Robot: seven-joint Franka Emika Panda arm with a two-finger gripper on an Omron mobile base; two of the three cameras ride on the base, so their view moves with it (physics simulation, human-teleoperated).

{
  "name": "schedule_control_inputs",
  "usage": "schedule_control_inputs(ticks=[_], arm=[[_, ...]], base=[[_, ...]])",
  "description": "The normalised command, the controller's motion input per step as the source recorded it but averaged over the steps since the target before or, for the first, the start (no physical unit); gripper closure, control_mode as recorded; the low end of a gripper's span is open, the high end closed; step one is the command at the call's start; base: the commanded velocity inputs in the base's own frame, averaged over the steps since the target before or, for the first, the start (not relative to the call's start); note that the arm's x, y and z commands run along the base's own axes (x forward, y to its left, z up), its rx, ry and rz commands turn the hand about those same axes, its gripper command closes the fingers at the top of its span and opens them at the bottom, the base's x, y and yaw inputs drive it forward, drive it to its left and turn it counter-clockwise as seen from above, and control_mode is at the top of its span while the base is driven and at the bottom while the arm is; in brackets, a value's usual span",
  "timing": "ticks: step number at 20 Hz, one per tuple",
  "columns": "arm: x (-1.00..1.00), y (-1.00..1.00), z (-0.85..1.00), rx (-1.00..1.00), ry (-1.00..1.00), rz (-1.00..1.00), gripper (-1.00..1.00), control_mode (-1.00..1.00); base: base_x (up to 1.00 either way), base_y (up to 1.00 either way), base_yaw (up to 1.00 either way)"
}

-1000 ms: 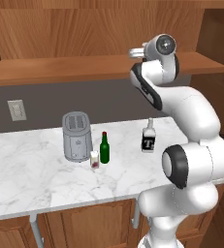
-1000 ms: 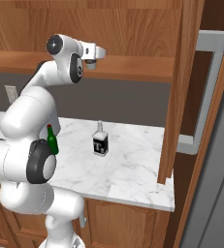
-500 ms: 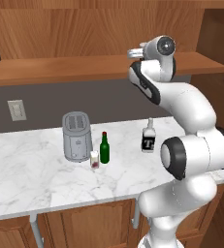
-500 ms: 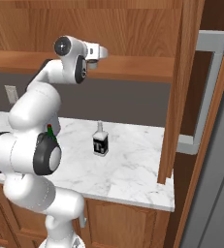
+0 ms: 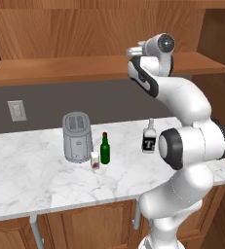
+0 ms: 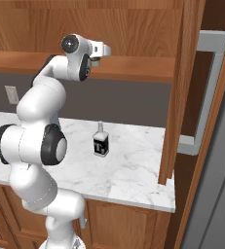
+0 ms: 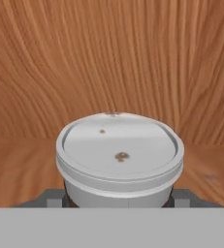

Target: Sort all alcoholic drinks to one cabinet, and non-alcoholic drinks to the other.

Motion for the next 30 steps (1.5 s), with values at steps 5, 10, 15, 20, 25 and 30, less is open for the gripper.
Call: schedule_control_inputs(ticks=[5,10,15,20,25,30], arm=[[0.12,0.00,-0.15,0.00,0.00,0.01,-1.00,-1.00],[-0.16,-0.03,0.00,0.00,-0.04,0.00,-1.00,-1.00],[-0.52,0.00,0.05,0.00,-0.11,0.00,-1.00,-1.00],[-0.73,0.00,0.05,0.00,-0.05,0.00,-1.00,-1.00],[-1.00,0.00,0.10,0.00,-0.02,0.00,-1.00,-1.00],[-1.00,0.15,0.23,0.00,0.00,-0.06,-1.00,-1.00]], base=[[0.00,0.00,0.00],[0.00,0.00,0.00],[0.00,0.00,0.00],[0.00,0.00,0.00],[0.00,0.00,0.00],[0.00,0.00,0.00]])
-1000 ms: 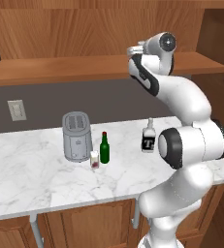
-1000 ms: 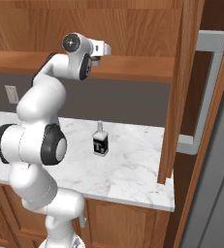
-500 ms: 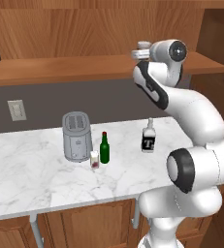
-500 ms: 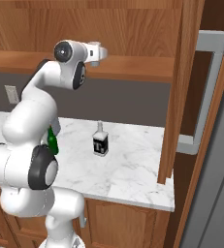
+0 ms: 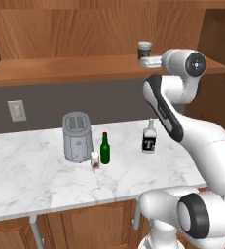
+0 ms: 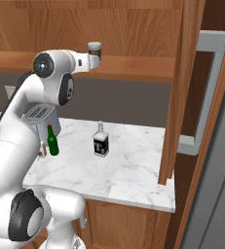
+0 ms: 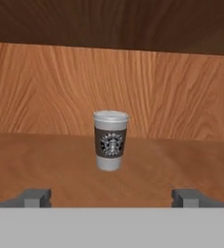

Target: Sort all alcoholic drinks to one cabinet, and non-alcoholic drinks to the other.

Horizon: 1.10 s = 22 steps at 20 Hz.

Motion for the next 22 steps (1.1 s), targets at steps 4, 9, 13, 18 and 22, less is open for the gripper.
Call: schedule_control_inputs(ticks=[4,9,13,18,22], arm=[[-1.00,0.30,0.24,0.00,0.03,-0.11,-1.00,-1.00],[-1.00,0.29,0.06,0.00,0.08,-0.12,-1.00,-1.00],[-0.99,0.34,0.00,0.00,0.10,-0.11,-1.00,-1.00],[-0.88,0.32,-0.03,0.01,0.11,-0.06,-1.00,-1.00],[-0.73,0.32,-0.33,0.00,0.05,-0.01,-1.00,-1.00]], base=[[0.00,0.00,0.00],[0.00,0.00,0.00],[0.00,0.00,0.00],[0.00,0.00,0.00],[0.00,0.00,0.00]])
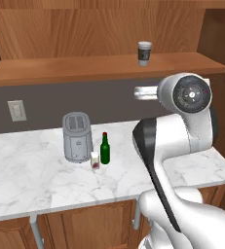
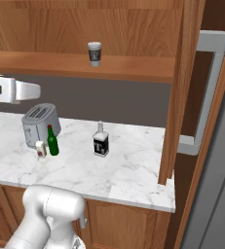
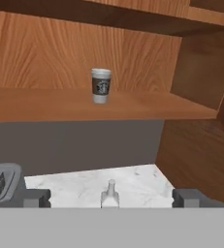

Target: Sort all alcoholic drinks to one cabinet, and non-alcoholic drinks to the other.

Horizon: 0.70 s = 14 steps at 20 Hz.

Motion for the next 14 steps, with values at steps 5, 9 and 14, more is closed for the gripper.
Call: schedule_control_inputs(ticks=[5,9,14], arm=[[-0.41,0.36,-0.50,0.00,0.00,0.00,-1.00,-1.00],[-0.11,0.44,-0.50,0.00,0.00,0.00,-1.00,-1.00],[0.00,0.58,-0.43,0.00,0.02,0.00,-1.00,-1.00]], base=[[0.00,0.00,0.00],[0.00,0.00,0.00],[0.00,0.00,0.00]])
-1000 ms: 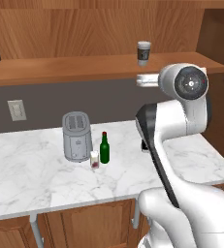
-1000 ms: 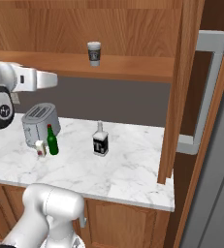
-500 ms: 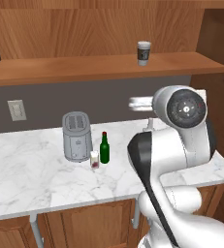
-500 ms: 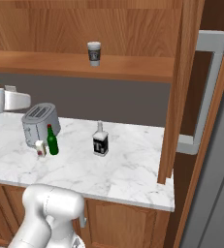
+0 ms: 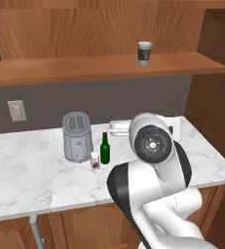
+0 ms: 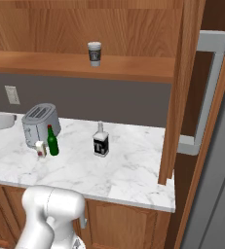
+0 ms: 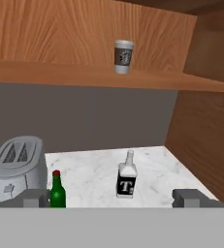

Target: Sort all alcoholic drinks to one cabinet, and non-alcoholic drinks to the other.

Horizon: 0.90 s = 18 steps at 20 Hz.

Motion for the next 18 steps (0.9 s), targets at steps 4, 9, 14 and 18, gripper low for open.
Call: schedule_control_inputs(ticks=[4,9,14,18], arm=[[0.00,0.72,-0.39,0.00,0.04,-0.05,-1.00,-1.00],[0.00,0.53,-0.37,0.03,0.02,-0.02,-1.00,-1.00],[0.00,0.42,-0.38,0.09,0.05,0.00,-1.00,-1.00],[0.01,0.29,-0.40,0.10,0.03,0.00,-1.00,-1.00]], base=[[0.00,0.00,0.00],[0.00,0.00,0.00],[0.00,0.00,0.00],[0.00,0.00,0.00]])
